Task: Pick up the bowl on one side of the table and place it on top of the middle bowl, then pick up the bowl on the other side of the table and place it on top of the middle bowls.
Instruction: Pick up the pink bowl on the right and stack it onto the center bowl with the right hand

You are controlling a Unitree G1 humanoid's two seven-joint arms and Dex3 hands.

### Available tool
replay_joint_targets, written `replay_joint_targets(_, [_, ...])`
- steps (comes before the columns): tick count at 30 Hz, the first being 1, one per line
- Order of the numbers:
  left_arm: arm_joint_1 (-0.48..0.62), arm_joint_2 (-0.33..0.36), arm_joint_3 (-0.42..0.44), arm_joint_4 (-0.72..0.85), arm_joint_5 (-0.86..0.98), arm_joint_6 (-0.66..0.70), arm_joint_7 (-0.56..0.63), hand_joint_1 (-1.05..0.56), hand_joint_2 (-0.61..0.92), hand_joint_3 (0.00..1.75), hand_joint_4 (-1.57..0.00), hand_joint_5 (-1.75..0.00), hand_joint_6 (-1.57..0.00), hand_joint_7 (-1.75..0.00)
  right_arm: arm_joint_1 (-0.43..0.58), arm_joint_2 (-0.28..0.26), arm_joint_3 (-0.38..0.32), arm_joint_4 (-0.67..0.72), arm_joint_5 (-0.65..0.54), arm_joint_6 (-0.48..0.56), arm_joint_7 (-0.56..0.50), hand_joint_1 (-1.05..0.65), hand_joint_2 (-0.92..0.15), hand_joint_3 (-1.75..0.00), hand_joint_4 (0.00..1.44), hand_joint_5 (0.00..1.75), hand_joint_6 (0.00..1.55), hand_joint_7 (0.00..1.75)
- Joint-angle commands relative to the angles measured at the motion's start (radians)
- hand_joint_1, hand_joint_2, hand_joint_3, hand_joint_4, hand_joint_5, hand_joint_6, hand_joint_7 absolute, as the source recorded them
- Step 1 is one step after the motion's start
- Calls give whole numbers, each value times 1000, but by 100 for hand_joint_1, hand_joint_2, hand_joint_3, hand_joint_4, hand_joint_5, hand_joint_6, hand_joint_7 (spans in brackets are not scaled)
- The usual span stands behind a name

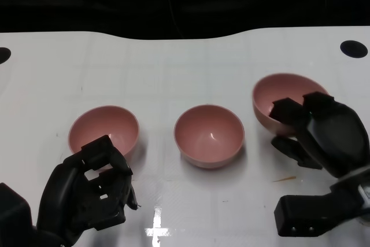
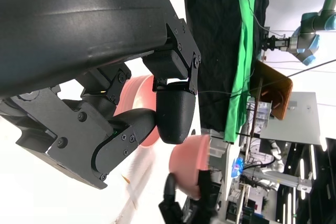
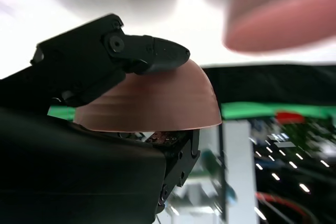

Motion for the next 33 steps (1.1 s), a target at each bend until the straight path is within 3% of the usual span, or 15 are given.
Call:
replay_joint_targets(1, [-4, 8, 3, -2, 15, -10, 7, -19, 43, 126, -91, -171, -81, -158, -13, -7, -4, -58, 11, -21, 1, -16, -38, -108, 96, 175, 74, 175])
replay_joint_targets(9, [-4, 5, 3, -2, 20, -12, 3, -21, 42, 126, -91, -171, -81, -159, -37, 25, 14, -115, 25, -67, 60, -14, -36, -107, 99, 175, 75, 175])
replay_joint_targets(15, [-1, 0, 4, -7, 16, -7, 6, -19, 44, 124, -92, -169, -82, -157, -111, 72, 73, -51, -21, -91, 48, -12, -30, -103, 99, 175, 76, 175])
replay_joint_targets(17, [0, -1, 4, -8, 13, -6, 2, -19, 44, 124, -92, -169, -82, -157, -130, 87, 88, -16, -22, -103, 44, -12, -34, -92, 99, 175, 76, 172])
replay_joint_targets(20, [2, -3, 3, -10, 13, -7, 1, -19, 44, 124, -92, -169, -82, -157, -152, 102, 111, 29, -32, -105, 43, -14, -45, -70, 99, 175, 86, 145])
replay_joint_targets(23, [5, -4, 1, -12, 18, -13, 2, -19, 44, 124, -92, -169, -82, -156, -165, 114, 126, 64, -33, -111, 37, -12, -47, -70, 99, 175, 88, 145])
replay_joint_targets(24, [6, -6, 0, -15, 18, -12, 5, -19, 44, 124, -92, -169, -82, -157, -172, 123, 133, 86, -31, -118, 30, -15, -45, -84, 100, 175, 84, 160])
replay_joint_targets(27, [8, -8, -1, -20, 17, -8, 6, -18, 44, 125, -92, -169, -82, -156, -187, 139, 149, 134, -34, -125, 15, -15, -40, -95, 101, 175, 81, 173])
replay_joint_targets(33, [10, -11, -1, -24, 18, -9, 7, -18, 44, 124, -92, -169, -82, -156, -198, 151, 182, 187, -56, -105, 16, -9, -32, -102, 101, 175, 79, 175])
